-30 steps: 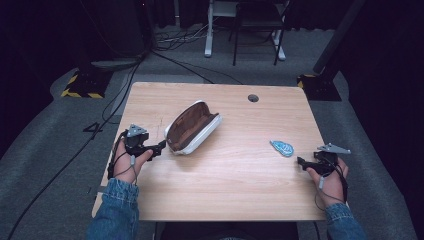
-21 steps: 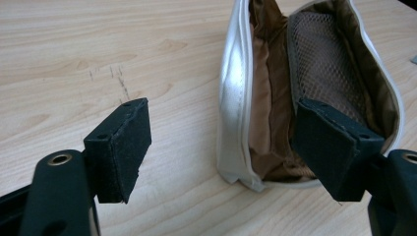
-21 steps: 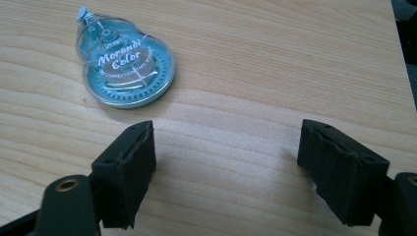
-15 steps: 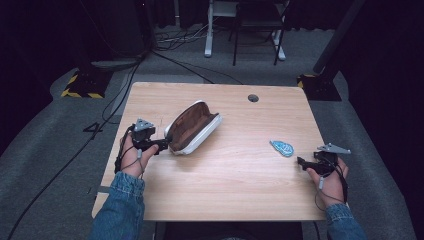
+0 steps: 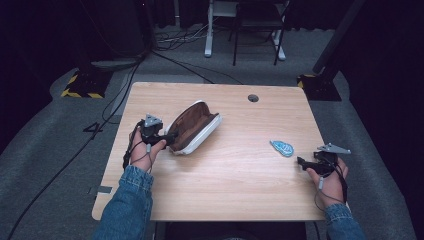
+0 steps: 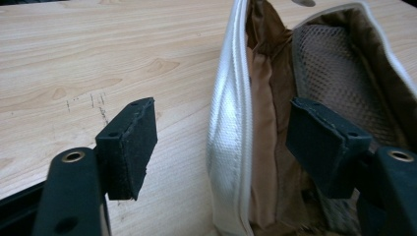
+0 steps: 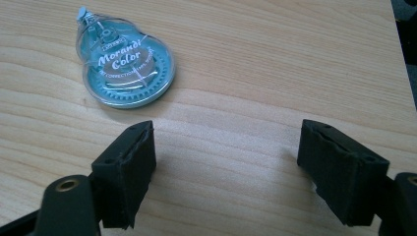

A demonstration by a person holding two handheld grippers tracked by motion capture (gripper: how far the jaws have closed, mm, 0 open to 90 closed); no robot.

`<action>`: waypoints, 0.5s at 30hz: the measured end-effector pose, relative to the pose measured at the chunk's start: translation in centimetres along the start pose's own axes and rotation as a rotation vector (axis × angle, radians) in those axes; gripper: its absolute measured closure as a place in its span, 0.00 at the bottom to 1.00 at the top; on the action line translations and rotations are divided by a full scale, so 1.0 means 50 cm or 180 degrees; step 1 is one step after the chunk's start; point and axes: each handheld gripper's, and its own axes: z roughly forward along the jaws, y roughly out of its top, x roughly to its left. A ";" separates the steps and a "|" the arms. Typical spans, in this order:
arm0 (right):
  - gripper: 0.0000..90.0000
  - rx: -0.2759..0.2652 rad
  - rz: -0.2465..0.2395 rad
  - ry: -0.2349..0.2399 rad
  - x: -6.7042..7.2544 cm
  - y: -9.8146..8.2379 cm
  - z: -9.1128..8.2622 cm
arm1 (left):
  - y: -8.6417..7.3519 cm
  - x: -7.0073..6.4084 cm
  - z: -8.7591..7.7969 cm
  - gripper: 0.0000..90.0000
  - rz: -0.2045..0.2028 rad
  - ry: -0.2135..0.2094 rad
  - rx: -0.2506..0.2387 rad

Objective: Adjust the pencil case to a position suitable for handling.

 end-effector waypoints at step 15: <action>0.25 0.0000 -0.0003 -0.0004 0.000 0.000 0.000 | -0.020 0.011 0.056 0.42 -0.0046 0.0043 0.0049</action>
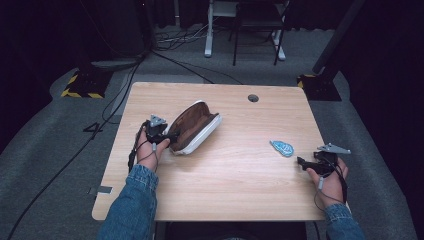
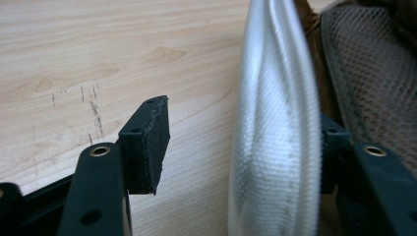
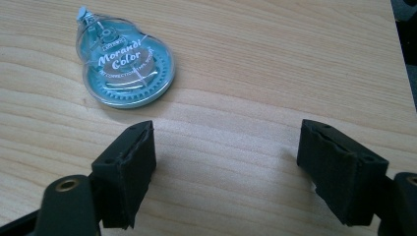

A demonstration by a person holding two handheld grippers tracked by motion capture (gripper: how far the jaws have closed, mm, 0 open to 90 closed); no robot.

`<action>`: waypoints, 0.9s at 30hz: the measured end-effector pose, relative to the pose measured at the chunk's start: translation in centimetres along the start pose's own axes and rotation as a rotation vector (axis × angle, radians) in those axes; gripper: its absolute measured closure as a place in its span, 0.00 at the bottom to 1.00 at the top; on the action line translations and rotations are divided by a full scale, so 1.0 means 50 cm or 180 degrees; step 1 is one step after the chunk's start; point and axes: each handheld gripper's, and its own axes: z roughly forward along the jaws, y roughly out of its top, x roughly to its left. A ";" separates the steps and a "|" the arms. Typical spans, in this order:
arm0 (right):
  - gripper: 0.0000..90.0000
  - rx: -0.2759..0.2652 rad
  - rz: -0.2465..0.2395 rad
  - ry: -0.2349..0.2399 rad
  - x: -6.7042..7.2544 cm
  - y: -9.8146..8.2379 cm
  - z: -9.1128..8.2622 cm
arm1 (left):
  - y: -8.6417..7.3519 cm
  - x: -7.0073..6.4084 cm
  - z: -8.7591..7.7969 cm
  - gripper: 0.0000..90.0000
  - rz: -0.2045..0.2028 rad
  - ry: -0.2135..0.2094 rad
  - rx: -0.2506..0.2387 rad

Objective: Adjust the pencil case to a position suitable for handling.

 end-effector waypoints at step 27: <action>0.27 -0.0011 0.0004 0.0011 0.002 -0.001 -0.002 | -0.010 0.009 0.018 0.93 -0.0115 -0.0356 0.0207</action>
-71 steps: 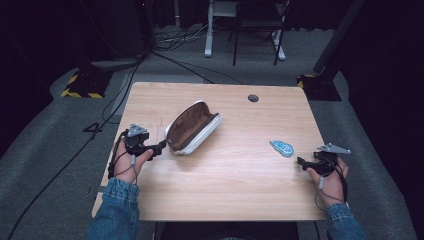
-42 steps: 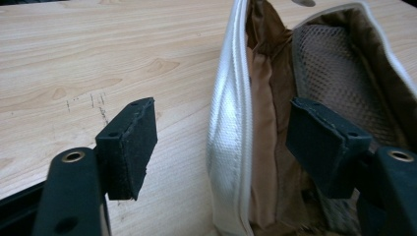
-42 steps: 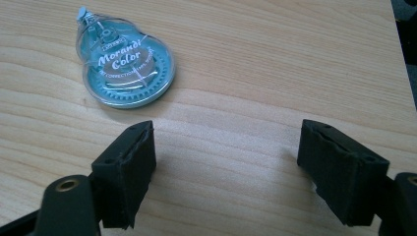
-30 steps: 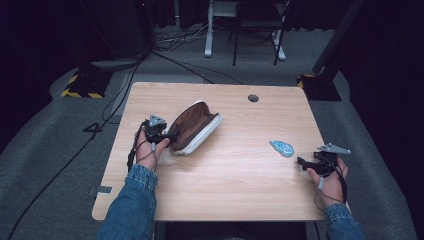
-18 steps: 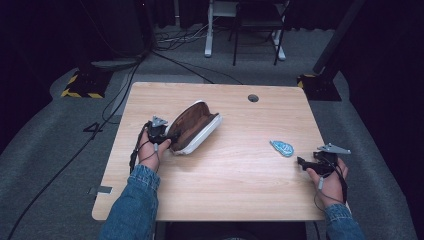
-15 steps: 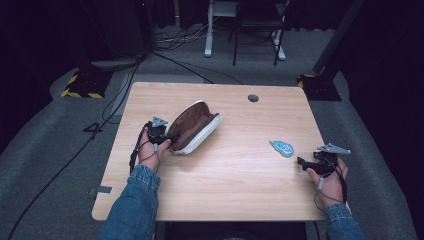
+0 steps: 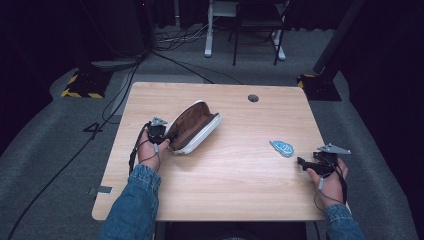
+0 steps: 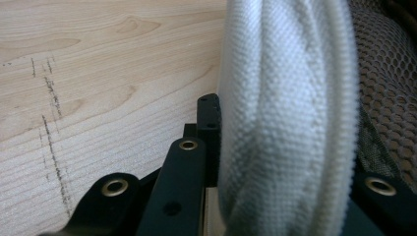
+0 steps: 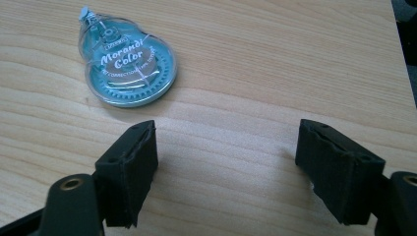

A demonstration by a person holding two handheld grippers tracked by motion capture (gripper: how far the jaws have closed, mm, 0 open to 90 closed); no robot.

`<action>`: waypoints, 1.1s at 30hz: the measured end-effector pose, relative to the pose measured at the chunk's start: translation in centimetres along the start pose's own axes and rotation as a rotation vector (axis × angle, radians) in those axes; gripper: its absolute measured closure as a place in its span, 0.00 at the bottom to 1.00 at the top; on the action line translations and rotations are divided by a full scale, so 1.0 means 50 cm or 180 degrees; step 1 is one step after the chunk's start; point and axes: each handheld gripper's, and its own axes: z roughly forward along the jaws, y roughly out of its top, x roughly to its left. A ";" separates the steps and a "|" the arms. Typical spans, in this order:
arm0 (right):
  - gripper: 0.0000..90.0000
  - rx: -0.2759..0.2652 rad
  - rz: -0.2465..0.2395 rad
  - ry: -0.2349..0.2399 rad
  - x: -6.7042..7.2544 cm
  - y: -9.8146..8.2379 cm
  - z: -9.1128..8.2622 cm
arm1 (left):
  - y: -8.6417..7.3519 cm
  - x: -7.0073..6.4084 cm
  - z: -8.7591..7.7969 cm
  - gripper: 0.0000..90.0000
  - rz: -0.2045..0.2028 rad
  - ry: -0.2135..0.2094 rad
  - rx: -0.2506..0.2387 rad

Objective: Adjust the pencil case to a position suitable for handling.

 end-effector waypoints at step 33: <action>0.27 0.0005 0.0012 -0.0004 0.001 -0.001 -0.001 | 0.031 -0.038 -0.072 0.95 -0.0029 -0.0317 -0.0100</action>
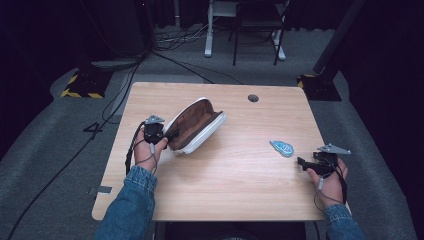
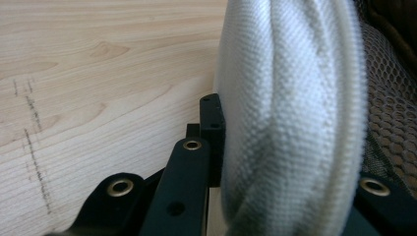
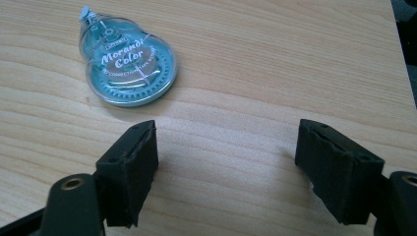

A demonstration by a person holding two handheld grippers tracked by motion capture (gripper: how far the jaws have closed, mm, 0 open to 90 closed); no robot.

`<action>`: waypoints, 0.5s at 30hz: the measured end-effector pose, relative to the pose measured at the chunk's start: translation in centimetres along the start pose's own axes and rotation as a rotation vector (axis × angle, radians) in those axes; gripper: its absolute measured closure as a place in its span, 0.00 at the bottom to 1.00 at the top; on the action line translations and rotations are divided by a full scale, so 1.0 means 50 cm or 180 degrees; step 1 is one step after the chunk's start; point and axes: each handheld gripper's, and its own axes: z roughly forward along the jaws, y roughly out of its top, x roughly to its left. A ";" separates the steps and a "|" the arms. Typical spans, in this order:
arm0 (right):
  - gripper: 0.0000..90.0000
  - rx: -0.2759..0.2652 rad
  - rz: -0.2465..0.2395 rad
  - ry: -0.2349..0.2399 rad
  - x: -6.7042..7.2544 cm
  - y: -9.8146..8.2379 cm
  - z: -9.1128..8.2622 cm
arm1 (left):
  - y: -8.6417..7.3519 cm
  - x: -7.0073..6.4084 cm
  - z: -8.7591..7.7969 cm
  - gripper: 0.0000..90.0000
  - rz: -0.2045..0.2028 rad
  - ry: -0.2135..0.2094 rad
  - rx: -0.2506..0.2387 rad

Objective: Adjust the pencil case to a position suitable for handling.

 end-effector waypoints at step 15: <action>0.27 0.0001 -0.0001 0.0001 0.000 0.000 0.000 | 0.019 -0.070 -0.030 0.95 0.0262 -0.0251 0.0035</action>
